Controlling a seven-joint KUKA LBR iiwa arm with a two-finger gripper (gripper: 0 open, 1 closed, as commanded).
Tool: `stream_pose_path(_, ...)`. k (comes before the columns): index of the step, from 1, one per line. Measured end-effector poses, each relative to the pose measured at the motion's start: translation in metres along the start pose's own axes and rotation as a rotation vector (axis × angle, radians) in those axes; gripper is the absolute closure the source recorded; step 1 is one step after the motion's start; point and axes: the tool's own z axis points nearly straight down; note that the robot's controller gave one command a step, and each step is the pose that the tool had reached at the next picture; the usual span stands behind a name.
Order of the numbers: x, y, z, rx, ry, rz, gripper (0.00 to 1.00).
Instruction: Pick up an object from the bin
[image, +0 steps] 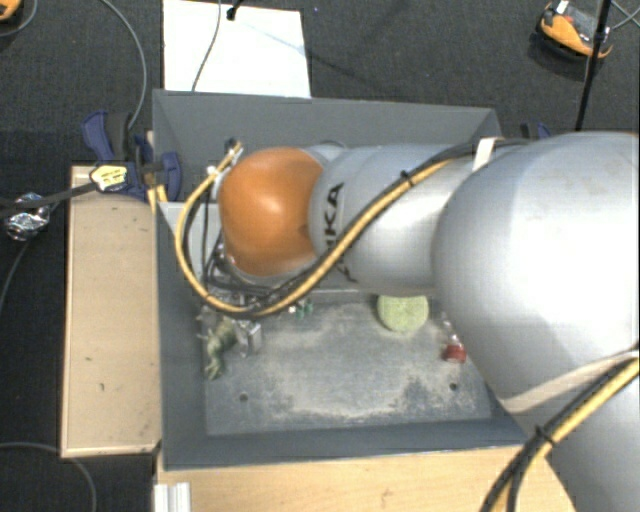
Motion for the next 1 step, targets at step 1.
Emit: stream_pose_path(1, -0.0005, 0.0006, -0.0084, -0.001, -0.003, 0.001, 1.00)
